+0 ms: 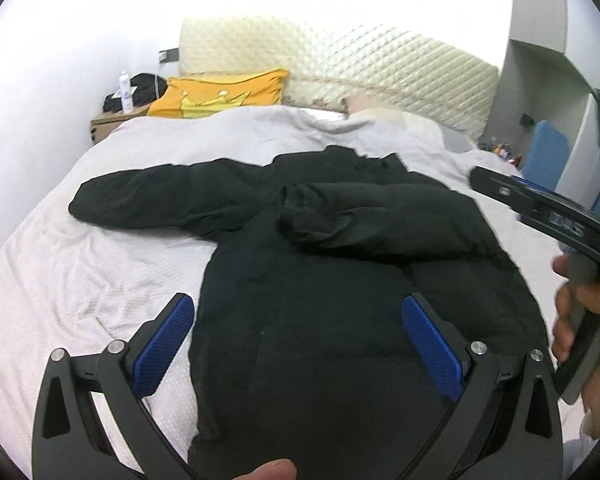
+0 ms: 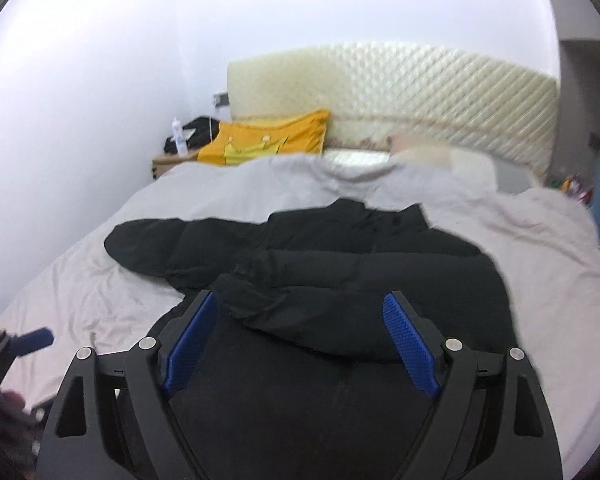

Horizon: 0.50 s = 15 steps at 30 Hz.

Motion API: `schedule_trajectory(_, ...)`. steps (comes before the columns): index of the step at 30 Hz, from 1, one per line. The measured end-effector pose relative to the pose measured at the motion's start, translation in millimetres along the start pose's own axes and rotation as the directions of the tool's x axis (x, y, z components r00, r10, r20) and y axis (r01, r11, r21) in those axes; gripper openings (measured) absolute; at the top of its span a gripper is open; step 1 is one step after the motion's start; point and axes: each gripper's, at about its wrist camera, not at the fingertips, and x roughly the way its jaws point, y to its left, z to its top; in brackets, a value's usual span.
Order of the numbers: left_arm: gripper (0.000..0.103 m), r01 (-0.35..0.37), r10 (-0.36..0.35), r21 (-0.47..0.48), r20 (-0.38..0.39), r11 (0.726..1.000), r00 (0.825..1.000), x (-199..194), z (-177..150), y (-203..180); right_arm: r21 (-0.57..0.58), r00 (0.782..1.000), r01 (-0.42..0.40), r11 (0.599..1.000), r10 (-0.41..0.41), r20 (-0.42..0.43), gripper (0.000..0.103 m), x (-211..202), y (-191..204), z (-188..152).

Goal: Fold large clothes
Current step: 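Lay the sleeve across the jacket chest and open the right gripper, then move the left gripper to the other sleeve cuff and grasp it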

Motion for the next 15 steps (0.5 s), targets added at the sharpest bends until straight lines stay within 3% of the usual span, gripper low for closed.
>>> schedule_trajectory(8,0.103,0.035,-0.037,0.034,0.050,0.999,0.998,-33,-10,-23,-0.001,0.991,0.056,0.998,-0.056,0.124,0.085,-105,-11,-31)
schedule_trajectory(15,0.103,0.077,-0.080,0.051,0.067,0.996,0.995,-48,-23,-40,0.063,0.986,0.071,0.996,-0.079,0.149,0.085,-143,-24,-64)
